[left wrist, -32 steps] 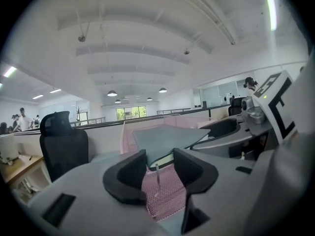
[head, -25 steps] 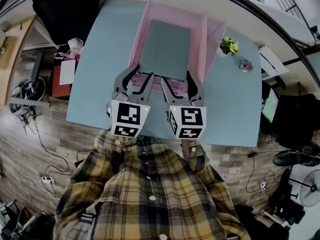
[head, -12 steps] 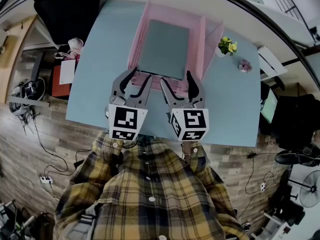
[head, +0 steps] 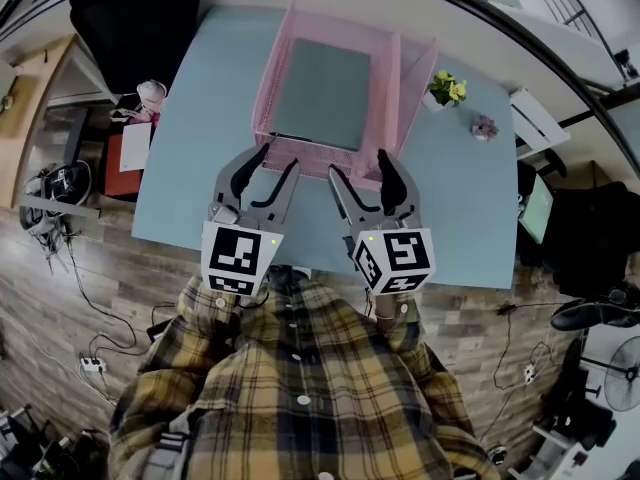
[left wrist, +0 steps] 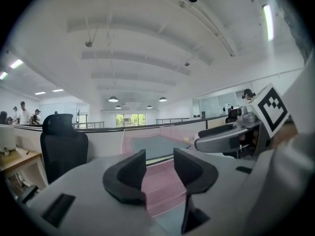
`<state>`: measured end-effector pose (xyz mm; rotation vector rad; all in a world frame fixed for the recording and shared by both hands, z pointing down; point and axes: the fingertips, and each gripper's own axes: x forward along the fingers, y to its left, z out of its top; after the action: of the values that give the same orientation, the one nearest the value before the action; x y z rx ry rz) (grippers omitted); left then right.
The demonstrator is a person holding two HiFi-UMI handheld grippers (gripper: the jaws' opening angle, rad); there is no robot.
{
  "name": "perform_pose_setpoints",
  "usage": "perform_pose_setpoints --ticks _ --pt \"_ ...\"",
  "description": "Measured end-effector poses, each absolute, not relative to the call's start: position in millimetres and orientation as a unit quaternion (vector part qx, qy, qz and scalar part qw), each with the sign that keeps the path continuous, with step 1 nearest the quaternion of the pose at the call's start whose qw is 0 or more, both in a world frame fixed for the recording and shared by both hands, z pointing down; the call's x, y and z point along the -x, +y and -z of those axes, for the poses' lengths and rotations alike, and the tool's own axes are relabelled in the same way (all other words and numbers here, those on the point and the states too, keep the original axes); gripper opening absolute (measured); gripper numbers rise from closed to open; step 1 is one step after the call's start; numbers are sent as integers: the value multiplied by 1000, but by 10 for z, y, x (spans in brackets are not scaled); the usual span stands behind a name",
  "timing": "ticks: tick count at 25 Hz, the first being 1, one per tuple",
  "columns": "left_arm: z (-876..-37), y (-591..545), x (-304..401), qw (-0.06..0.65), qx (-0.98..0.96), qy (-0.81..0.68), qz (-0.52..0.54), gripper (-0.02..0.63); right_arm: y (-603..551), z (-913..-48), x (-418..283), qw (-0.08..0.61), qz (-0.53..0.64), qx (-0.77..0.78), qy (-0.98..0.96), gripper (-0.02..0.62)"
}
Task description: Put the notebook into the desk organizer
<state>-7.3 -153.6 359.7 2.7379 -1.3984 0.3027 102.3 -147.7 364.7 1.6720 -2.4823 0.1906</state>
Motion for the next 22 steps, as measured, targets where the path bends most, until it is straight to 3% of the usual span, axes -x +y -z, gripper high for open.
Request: perform_pose_setpoints --ticks 6,9,22 --pt "-3512 -1282 24 46 -902 -423 -74 173 -1191 -3628 -1129 66 -74 -544 -833 318" --pt "-3541 -1162 20 57 -907 -411 -71 160 -1044 -3674 -1209 65 -83 -543 -833 241" --pt "-3796 -797 -83 99 -919 -375 -78 66 -577 -3949 -1475 64 -104 -561 -819 64"
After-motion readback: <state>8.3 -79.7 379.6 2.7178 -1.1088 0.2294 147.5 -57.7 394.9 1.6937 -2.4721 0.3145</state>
